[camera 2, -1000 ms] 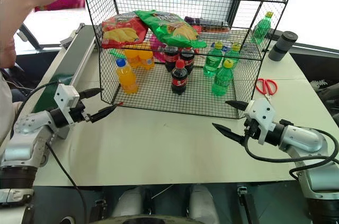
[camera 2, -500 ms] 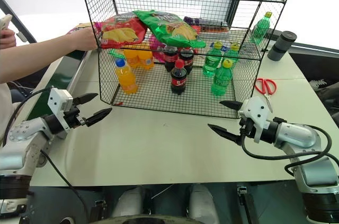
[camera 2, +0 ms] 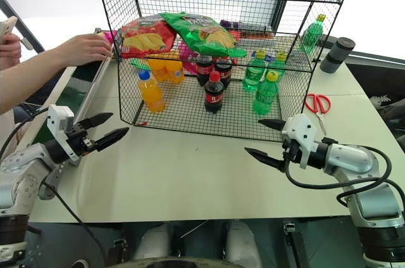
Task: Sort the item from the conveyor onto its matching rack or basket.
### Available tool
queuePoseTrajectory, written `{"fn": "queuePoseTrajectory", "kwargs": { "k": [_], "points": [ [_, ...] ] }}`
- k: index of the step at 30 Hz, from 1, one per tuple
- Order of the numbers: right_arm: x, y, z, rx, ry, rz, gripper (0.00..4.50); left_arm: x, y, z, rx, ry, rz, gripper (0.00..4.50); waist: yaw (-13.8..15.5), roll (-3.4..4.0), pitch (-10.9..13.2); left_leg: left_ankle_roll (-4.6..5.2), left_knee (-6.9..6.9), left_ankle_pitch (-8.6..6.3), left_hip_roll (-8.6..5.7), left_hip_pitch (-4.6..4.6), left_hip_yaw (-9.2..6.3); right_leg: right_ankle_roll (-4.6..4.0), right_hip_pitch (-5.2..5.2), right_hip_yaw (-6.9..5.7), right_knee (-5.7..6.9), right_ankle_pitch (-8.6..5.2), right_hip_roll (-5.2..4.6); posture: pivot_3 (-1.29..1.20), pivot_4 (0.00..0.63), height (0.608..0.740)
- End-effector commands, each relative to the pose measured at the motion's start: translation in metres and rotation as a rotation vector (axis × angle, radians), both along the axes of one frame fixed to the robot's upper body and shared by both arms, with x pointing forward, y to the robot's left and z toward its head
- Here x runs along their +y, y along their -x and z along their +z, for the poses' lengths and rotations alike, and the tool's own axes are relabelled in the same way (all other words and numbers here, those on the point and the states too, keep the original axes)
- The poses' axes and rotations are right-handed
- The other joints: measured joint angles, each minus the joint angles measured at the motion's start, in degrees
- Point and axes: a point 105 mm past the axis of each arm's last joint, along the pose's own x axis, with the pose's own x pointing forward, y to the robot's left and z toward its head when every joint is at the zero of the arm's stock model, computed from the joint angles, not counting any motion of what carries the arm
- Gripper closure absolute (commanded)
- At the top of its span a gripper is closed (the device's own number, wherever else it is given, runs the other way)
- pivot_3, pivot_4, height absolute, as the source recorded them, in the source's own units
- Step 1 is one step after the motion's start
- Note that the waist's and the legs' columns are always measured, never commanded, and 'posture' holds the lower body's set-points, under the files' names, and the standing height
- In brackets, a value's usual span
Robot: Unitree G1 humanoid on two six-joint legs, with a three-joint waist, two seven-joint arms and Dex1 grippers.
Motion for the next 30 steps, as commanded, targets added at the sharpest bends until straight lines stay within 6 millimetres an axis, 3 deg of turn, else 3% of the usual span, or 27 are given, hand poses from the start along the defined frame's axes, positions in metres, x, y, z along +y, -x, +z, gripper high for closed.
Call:
{"fn": "queuePoseTrajectory", "kwargs": {
  "k": [1, 9, 14, 18, 26, 30],
  "points": [
    [0.006, 0.002, 0.007, -0.028, -0.022, 0.026, 0.06, -0.003, 0.003, 0.016, -0.097, -0.034, -0.027, 0.00, 0.00, 0.00, 0.00, 0.00, 0.00, 0.00, 0.00, 0.00, 0.00, 0.00, 0.00, 0.00, 0.00, 0.00, 0.00, 0.00, 0.150, 0.726],
    [0.025, 0.002, 0.011, -0.022, -0.087, 0.084, 0.06, 0.015, 0.007, 0.018, -0.136, -0.082, 0.095, 0.00, -0.24, 0.00, 0.00, 0.00, -0.01, 0.00, 0.03, 0.00, 0.00, -0.01, -0.01, 0.00, 0.01, 0.00, 0.01, 0.00, 0.150, 0.726],
    [0.082, -0.008, 0.017, -0.017, -0.239, 0.200, 0.06, 0.036, 0.039, 0.018, -0.245, -0.322, 0.166, 0.00, -0.88, 0.00, 0.00, 0.00, -0.02, 0.00, 0.13, 0.02, 0.02, -0.06, -0.07, 0.01, 0.02, 0.03, 0.04, 0.00, 0.150, 0.726],
    [0.108, -0.015, 0.018, -0.002, -0.278, 0.280, 0.06, 0.056, 0.063, 0.020, -0.317, -0.469, 0.285, 0.00, -0.15, 0.02, 0.01, 0.00, -0.04, -0.01, 0.18, -0.06, 0.03, -0.08, -0.14, 0.00, 0.00, 0.02, -0.03, 0.00, 0.150, 0.726],
    [0.125, -0.006, 0.013, 0.084, -0.273, 0.463, 0.06, 0.098, 0.104, 0.020, -0.446, -0.910, 0.385, 0.00, -0.14, -0.10, -0.06, 0.15, -0.02, -0.10, 0.14, -0.08, 0.05, -0.10, -0.39, -0.03, -0.04, 0.01, -0.11, 0.00, 0.150, 0.726],
    [0.129, -0.004, 0.016, 0.103, -0.298, 0.517, 0.06, 0.117, 0.114, 0.019, -0.479, -1.068, 0.400, 0.00, -0.35, -0.06, -0.04, 0.15, -0.04, -0.10, 0.18, -0.07, 0.10, -0.11, -0.47, -0.03, 0.00, 0.02, -0.10, 0.00, 0.150, 0.726]
  ]
}}
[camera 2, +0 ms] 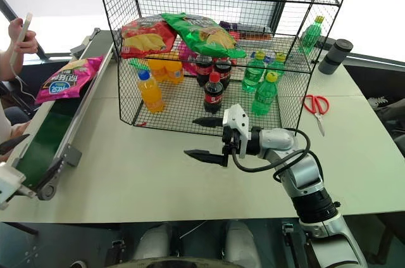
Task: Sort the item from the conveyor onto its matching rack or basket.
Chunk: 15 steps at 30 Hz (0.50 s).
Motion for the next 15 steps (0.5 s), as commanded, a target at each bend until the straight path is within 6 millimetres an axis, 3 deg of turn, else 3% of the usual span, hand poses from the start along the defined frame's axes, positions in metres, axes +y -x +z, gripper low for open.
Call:
{"fn": "queuePoseTrajectory", "kwargs": {
  "k": [1, 3, 7, 15],
  "points": [
    [0.005, 0.001, 0.013, -0.030, -0.033, 0.054, 0.06, 0.013, 0.005, 0.010, -0.057, -0.152, 0.013, 0.00, 0.01, 0.00, 0.00, 0.00, 0.00, 0.00, 0.02, 0.00, 0.00, 0.00, -0.03, -0.01, 0.01, 0.00, 0.00, 0.00, 0.150, 0.726],
    [0.006, -0.001, 0.014, -0.015, -0.053, 0.048, 0.06, 0.017, 0.005, 0.005, -0.045, -0.183, 0.007, 0.00, 0.00, 0.00, 0.00, 0.00, 0.00, 0.00, 0.04, 0.00, 0.01, -0.02, -0.03, -0.01, 0.01, 0.01, 0.01, 0.00, 0.150, 0.726],
    [0.003, -0.004, 0.040, 0.022, -0.258, 0.008, 0.06, 0.022, 0.000, 0.002, -0.051, -0.206, 0.004, 0.00, 0.00, 0.00, 0.00, 0.00, -0.01, -0.01, 0.05, -0.02, 0.05, -0.01, -0.06, -0.01, 0.01, 0.02, -0.01, 0.00, 0.150, 0.726],
    [0.001, 0.005, 0.031, -0.011, -0.237, -0.029, 0.06, 0.028, -0.017, 0.001, -0.062, -0.210, 0.006, 0.00, 0.01, -0.02, -0.01, 0.02, -0.02, -0.02, 0.03, -0.03, 0.08, 0.01, -0.06, -0.03, 0.02, 0.03, -0.08, 0.00, 0.150, 0.726]
  ]
}}
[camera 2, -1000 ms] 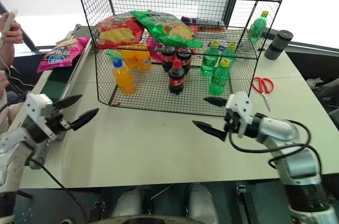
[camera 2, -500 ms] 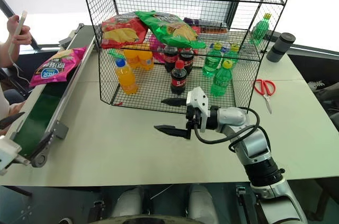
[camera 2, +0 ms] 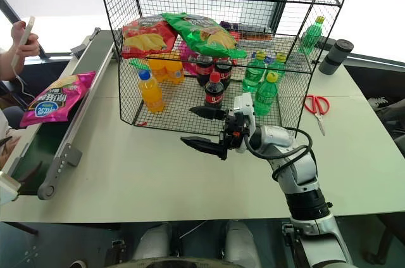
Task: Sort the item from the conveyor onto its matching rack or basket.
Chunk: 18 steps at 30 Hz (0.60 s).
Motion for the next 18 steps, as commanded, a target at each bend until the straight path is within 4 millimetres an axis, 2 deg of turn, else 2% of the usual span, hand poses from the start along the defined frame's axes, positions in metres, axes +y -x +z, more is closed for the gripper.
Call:
{"fn": "queuePoseTrajectory", "kwargs": {
  "k": [1, 8, 11, 18],
  "points": [
    [0.002, 0.007, 0.011, -0.074, -0.002, 0.000, 0.06, 0.003, -0.004, 0.004, -0.017, -0.027, -0.004, 0.00, -0.16, 0.00, 0.00, 0.00, 0.00, 0.00, 0.01, 0.00, 0.00, 0.00, -0.01, 0.00, 0.01, 0.00, 0.01, 0.00, 0.150, 0.726],
    [-0.003, 0.004, 0.011, -0.086, 0.023, -0.035, 0.06, 0.025, -0.008, -0.006, 0.020, -0.035, 0.093, 0.00, -0.23, -0.01, 0.00, 0.00, -0.02, 0.00, 0.03, 0.01, 0.02, 0.00, -0.03, 0.01, 0.02, 0.00, 0.06, 0.00, 0.150, 0.726],
    [-0.004, 0.003, 0.011, -0.099, 0.035, -0.042, 0.06, 0.025, -0.009, -0.013, 0.034, -0.008, 0.096, 0.00, -0.12, 0.00, 0.00, 0.00, -0.02, 0.00, 0.03, 0.01, 0.03, 0.00, -0.03, 0.00, 0.02, 0.00, 0.05, 0.00, 0.150, 0.726],
    [-0.004, 0.003, 0.007, -0.106, 0.059, -0.055, 0.06, 0.026, -0.015, -0.010, 0.010, 0.011, 0.095, 0.00, -0.08, -0.01, -0.01, 0.00, -0.02, 0.00, 0.02, 0.01, 0.03, 0.00, -0.03, 0.00, 0.02, 0.00, 0.01, 0.00, 0.150, 0.726]
  ]
}}
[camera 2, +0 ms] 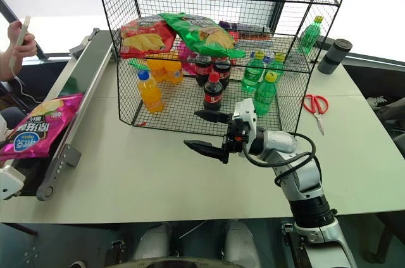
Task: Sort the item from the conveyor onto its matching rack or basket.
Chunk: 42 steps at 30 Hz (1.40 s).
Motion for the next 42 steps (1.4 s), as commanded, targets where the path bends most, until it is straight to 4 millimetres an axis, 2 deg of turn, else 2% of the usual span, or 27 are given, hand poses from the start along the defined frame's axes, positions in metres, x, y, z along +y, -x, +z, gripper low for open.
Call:
{"fn": "queuePoseTrajectory", "kwargs": {
  "k": [1, 4, 11, 12, 16, 24, 26, 28, 33, 35, 38, 42],
  "points": [
    [0.000, 0.003, 0.008, -0.057, 0.002, -0.002, 0.06, 0.001, -0.003, 0.011, -0.034, 0.000, -0.009, 0.00, -0.04, 0.00, 0.00, 0.00, 0.00, 0.00, 0.00, 0.00, 0.00, 0.00, 0.00, 0.00, 0.00, 0.00, 0.00, 0.00, 0.150, 0.726],
    [-0.001, 0.004, 0.007, -0.058, 0.011, -0.012, 0.00, -0.003, -0.006, 0.011, -0.026, 0.037, -0.030, 0.75, -0.07, 0.00, 0.00, 0.00, 0.00, 0.00, 0.01, 0.00, 0.00, 0.00, 0.00, 0.00, 0.00, 0.00, 0.01, 0.00, 0.150, 0.726],
    [-0.010, -0.001, 0.006, -0.067, 0.032, -0.058, 0.00, -0.008, -0.015, 0.008, -0.012, 0.060, -0.047, 4.07, -0.01, -0.01, -0.01, 0.00, 0.00, 0.00, 0.00, 0.00, 0.02, 0.00, 0.00, 0.00, 0.01, 0.00, 0.02, 0.00, 0.150, 0.726],
    [-0.011, -0.001, 0.006, -0.068, 0.035, -0.064, 0.00, -0.009, -0.016, 0.009, -0.015, 0.063, -0.051, 4.45, 0.00, -0.02, -0.01, 0.00, -0.01, 0.00, 0.00, 0.00, 0.02, 0.00, 0.00, 0.00, 0.01, 0.00, 0.02, 0.00, 0.150, 0.726],
    [-0.013, -0.001, 0.004, -0.069, 0.042, -0.077, 0.00, -0.009, -0.023, 0.024, -0.076, 0.108, -0.041, 4.45, 0.00, -0.02, -0.01, 0.00, 0.00, 0.00, 0.00, 0.00, 0.01, 0.00, 0.00, 0.00, 0.01, 0.00, 0.03, 0.00, 0.150, 0.726],
    [-0.014, -0.005, 0.000, -0.079, 0.052, -0.091, 0.00, -0.027, -0.041, 0.092, -0.246, 0.263, -0.132, 4.45, 0.09, -0.03, -0.02, -0.01, 0.01, 0.01, 0.00, -0.01, 0.00, 0.01, 0.08, 0.00, 0.03, 0.00, 0.03, 0.00, 0.150, 0.726],
    [-0.014, -0.007, -0.001, -0.086, 0.058, -0.095, 0.00, -0.039, -0.045, 0.116, -0.295, 0.373, -0.193, 4.45, 0.08, -0.02, -0.01, -0.03, 0.01, 0.02, -0.01, -0.02, 0.01, 0.01, 0.15, 0.01, 0.03, 0.01, 0.05, 0.00, 0.150, 0.726],
    [-0.015, -0.009, -0.002, -0.091, 0.061, -0.099, 0.00, -0.061, -0.047, 0.134, -0.286, 0.517, -0.303, 4.45, 0.02, -0.03, -0.01, -0.07, 0.01, 0.04, -0.01, -0.03, 0.01, 0.01, 0.22, 0.01, 0.04, 0.01, 0.06, 0.00, 0.150, 0.726],
    [-0.022, -0.013, -0.002, -0.088, 0.072, -0.108, 0.00, -0.108, -0.033, 0.150, -0.104, 0.885, -0.558, 4.45, -0.21, 0.01, 0.01, -0.18, 0.01, 0.11, -0.01, 0.00, 0.01, 0.02, 0.26, 0.08, 0.04, 0.01, 0.11, 0.00, 0.150, 0.726],
    [-0.026, -0.012, -0.001, -0.076, 0.080, -0.100, 0.00, -0.128, -0.023, 0.150, 0.045, 1.015, -0.659, 4.45, -0.19, 0.02, 0.01, -0.45, 0.00, 0.26, 0.00, 0.00, 0.00, 0.02, 0.25, 0.09, 0.04, 0.01, 0.15, 0.00, 0.150, 0.726],
    [-0.031, -0.011, -0.003, -0.067, 0.101, -0.097, 0.00, -0.147, -0.012, 0.146, 0.221, 1.090, -0.724, 4.45, -0.04, 0.05, 0.03, -0.44, 0.00, 0.26, -0.04, 0.00, -0.02, 0.02, 0.25, 0.09, 0.04, 0.00, 0.18, 0.00, 0.150, 0.726],
    [-0.032, -0.001, -0.010, 0.006, 0.104, -0.054, 0.00, -0.164, -0.006, 0.151, 0.337, 1.202, -0.792, 4.45, 0.04, 0.06, 0.04, -0.29, 0.00, 0.17, -0.08, 0.02, -0.07, 0.00, 0.29, 0.09, 0.03, -0.01, 0.20, 0.00, 0.150, 0.726]
  ]
}}
